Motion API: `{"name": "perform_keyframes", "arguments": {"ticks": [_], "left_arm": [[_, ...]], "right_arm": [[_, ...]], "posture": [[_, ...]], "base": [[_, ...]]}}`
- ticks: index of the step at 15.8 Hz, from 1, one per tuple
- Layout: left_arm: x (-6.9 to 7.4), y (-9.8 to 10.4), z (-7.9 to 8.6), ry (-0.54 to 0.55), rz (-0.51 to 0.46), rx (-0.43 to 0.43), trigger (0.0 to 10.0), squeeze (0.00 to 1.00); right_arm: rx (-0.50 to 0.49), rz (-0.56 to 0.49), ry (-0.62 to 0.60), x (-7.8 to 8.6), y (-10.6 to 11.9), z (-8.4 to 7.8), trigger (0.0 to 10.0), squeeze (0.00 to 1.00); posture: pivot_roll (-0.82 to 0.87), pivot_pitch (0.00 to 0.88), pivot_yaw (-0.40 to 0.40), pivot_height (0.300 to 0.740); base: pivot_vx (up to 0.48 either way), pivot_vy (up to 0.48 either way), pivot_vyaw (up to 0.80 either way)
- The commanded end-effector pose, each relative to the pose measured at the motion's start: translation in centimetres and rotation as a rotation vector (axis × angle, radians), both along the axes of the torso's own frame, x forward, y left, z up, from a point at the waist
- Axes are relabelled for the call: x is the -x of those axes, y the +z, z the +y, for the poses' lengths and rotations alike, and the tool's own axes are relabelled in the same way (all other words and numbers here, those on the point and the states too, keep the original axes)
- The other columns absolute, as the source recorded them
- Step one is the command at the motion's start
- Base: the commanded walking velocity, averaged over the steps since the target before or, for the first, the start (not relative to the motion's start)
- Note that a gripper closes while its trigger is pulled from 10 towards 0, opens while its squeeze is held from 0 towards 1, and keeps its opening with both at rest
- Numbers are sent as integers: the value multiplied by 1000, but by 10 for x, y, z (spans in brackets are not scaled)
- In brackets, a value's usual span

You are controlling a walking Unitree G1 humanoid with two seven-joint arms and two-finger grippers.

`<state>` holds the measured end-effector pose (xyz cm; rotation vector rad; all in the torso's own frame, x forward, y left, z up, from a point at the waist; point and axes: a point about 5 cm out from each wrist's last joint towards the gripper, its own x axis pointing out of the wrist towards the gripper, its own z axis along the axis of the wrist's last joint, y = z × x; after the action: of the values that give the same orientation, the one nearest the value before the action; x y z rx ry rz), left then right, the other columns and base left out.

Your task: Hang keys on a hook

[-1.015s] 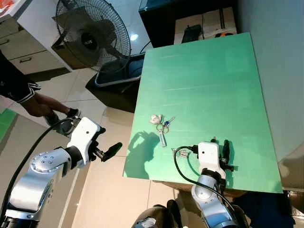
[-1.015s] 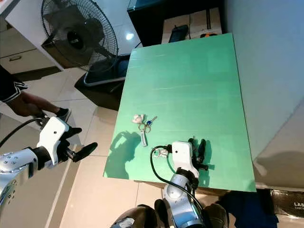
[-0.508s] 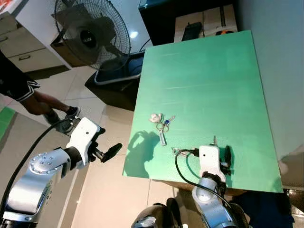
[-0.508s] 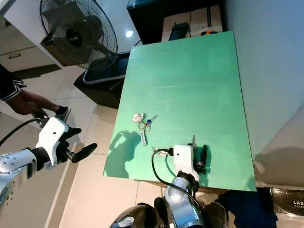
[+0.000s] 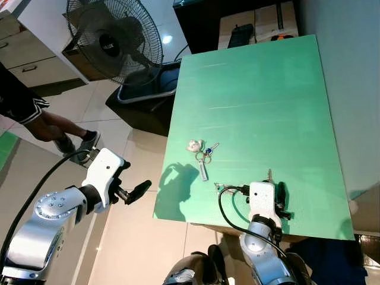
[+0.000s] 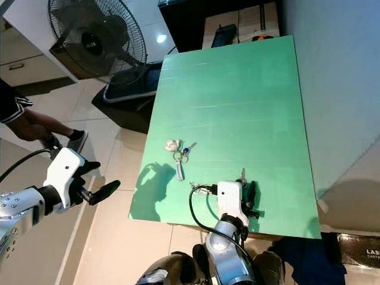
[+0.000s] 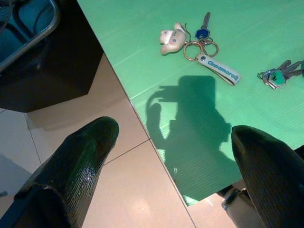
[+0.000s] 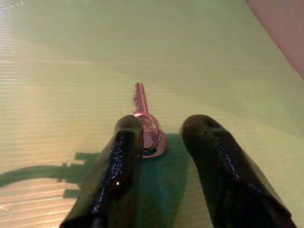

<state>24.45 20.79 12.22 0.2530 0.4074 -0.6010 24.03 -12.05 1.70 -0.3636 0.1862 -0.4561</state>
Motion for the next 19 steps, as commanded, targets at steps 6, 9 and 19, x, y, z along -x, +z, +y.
{"name": "perform_keyframes", "arguments": {"ticks": [6,9,19], "left_arm": [[-1,-2,7,41,6,-19,10000,0],[-6,-6,0,39,-4,-6,10000,0],[-11,-11,-9,39,-17,22,10000,0]], "right_arm": [[-84,-23,59,4,7,35,0,0],[-78,-93,57,-3,24,30,0,0],[-78,-56,55,-3,26,25,10000,1000]], "posture": [[74,275,400,740],[51,254,400,740],[32,254,400,740]], "base": [[0,0,0],[0,0,0],[0,0,0]]}}
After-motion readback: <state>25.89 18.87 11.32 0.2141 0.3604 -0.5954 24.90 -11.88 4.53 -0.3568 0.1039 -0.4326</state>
